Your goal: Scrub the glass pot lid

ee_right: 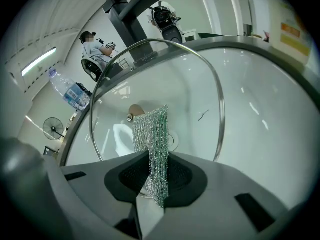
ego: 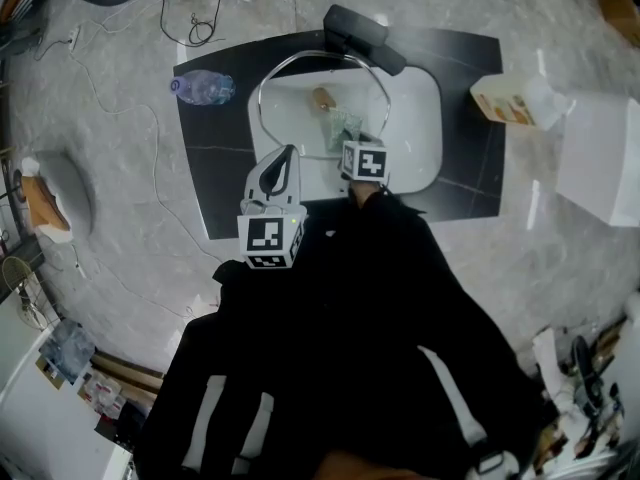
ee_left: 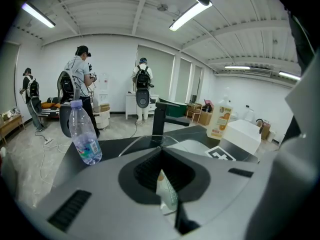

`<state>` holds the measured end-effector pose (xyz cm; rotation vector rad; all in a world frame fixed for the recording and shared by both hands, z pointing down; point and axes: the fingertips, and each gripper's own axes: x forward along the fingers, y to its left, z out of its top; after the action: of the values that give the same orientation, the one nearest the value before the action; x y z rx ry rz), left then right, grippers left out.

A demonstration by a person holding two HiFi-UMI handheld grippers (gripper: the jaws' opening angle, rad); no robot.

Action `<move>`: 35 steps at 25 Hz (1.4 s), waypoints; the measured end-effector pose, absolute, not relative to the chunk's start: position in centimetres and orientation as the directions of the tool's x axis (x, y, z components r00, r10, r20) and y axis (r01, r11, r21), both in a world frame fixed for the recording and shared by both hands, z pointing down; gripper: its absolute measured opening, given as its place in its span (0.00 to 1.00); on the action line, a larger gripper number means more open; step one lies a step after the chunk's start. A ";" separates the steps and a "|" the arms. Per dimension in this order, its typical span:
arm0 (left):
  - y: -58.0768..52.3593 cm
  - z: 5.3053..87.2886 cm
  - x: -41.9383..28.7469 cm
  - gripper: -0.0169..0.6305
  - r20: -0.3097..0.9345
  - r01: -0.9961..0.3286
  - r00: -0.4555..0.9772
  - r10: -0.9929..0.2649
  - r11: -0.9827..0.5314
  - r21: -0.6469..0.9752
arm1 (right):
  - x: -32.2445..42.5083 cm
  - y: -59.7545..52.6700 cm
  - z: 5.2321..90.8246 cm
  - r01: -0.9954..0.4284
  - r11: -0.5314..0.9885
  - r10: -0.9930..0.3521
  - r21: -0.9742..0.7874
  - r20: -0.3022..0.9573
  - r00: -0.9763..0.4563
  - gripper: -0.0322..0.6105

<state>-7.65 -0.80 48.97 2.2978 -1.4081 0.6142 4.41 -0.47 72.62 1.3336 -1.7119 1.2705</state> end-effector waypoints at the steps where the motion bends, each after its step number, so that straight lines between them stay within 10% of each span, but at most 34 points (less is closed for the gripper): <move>1: -0.8 48.9 -7.5 0.03 0.543 -0.898 0.407 -0.735 -0.432 0.089 | 4.6 -0.4 72.6 -0.951 0.024 -0.359 -0.309 0.885 -0.297 0.16; 35: -1.0 45.9 -5.4 0.03 0.478 -0.839 0.504 -0.719 -0.539 0.074 | 10.6 0.2 69.0 -0.966 -0.084 -0.427 -0.246 0.885 -0.188 0.16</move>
<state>-5.43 -1.04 45.86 2.4543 -1.3101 0.5734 10.60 0.15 68.98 1.5179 -1.6357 1.2490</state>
